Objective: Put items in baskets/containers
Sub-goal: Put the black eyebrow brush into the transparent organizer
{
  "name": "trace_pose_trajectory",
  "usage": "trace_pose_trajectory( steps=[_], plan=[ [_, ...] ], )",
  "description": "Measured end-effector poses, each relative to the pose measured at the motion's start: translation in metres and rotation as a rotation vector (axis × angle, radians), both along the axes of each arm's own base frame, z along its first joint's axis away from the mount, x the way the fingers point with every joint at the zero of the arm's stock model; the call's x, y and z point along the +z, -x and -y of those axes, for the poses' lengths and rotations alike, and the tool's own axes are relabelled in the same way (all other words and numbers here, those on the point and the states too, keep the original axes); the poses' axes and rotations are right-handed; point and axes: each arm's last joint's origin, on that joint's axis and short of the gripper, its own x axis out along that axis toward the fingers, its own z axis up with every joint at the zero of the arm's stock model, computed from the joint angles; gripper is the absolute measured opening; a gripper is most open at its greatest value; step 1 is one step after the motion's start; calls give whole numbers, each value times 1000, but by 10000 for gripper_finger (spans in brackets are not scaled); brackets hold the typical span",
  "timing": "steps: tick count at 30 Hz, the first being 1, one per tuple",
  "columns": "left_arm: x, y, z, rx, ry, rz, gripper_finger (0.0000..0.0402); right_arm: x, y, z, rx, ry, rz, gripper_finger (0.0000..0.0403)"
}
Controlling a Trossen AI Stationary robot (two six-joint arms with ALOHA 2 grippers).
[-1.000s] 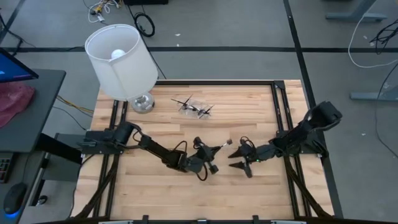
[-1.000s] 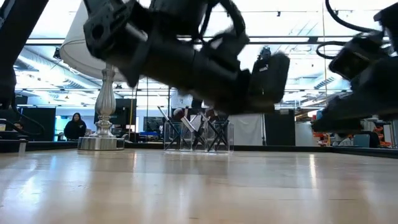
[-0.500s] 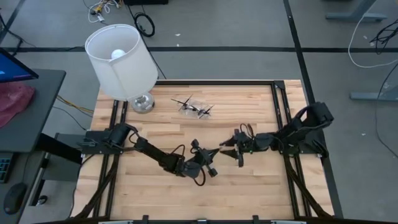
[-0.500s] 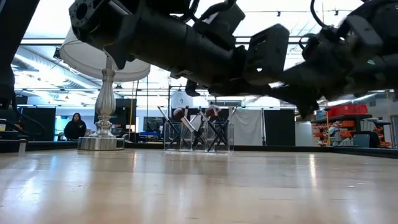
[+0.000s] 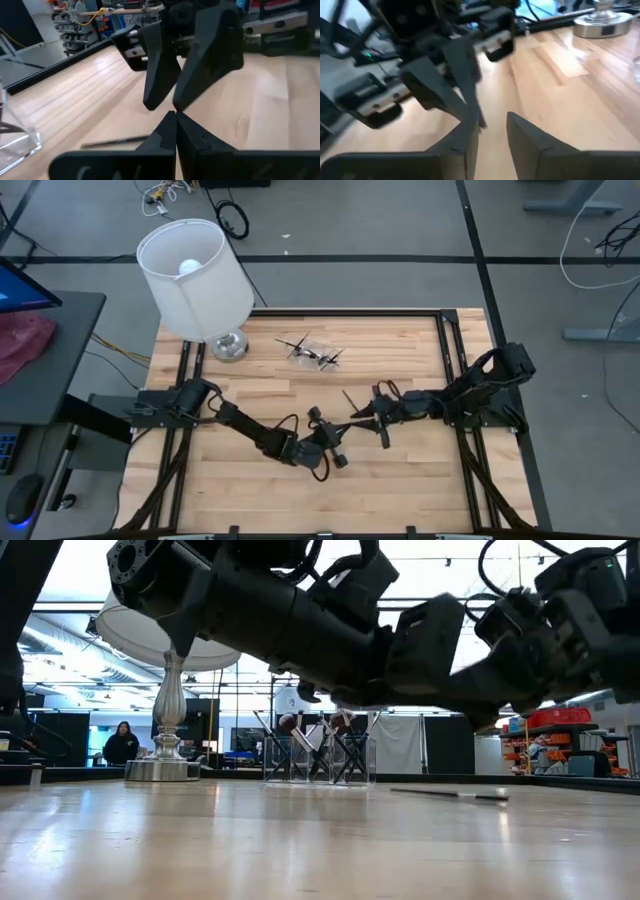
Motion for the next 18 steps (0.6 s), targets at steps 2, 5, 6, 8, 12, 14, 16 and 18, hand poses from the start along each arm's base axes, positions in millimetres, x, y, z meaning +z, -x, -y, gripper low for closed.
trace_pose_trajectory(
  steps=[2, 5, 6, 8, 12, 14, 16, 18],
  plan=[
    [-1, 2, 2, 15, -3, -6, 1, -3, 0, 3, -37, 45, -33, 104],
    [3, 3, 3, 21, -4, -10, 1, -11, 1, 13, -117, 122, -104, 122],
    [5, 4, 3, 19, -7, -20, 2, -13, 1, 16, -149, 129, -130, 131],
    [8, 4, -1, 12, -15, -48, 5, -19, 3, 22, -210, 108, -203, 152],
    [7, -3, -23, -76, -8, -154, 38, -32, 9, 29, -263, 77, -343, 190],
    [2, -7, -40, -99, 38, -189, 64, -33, 10, 30, -268, 78, -365, 200],
    [-3, -11, -57, -108, 105, -209, 92, -32, 9, 30, -286, 101, -358, 204],
    [-6, -14, -72, -118, 169, -221, 118, -29, 4, 31, -301, 126, -341, 204]
  ],
)
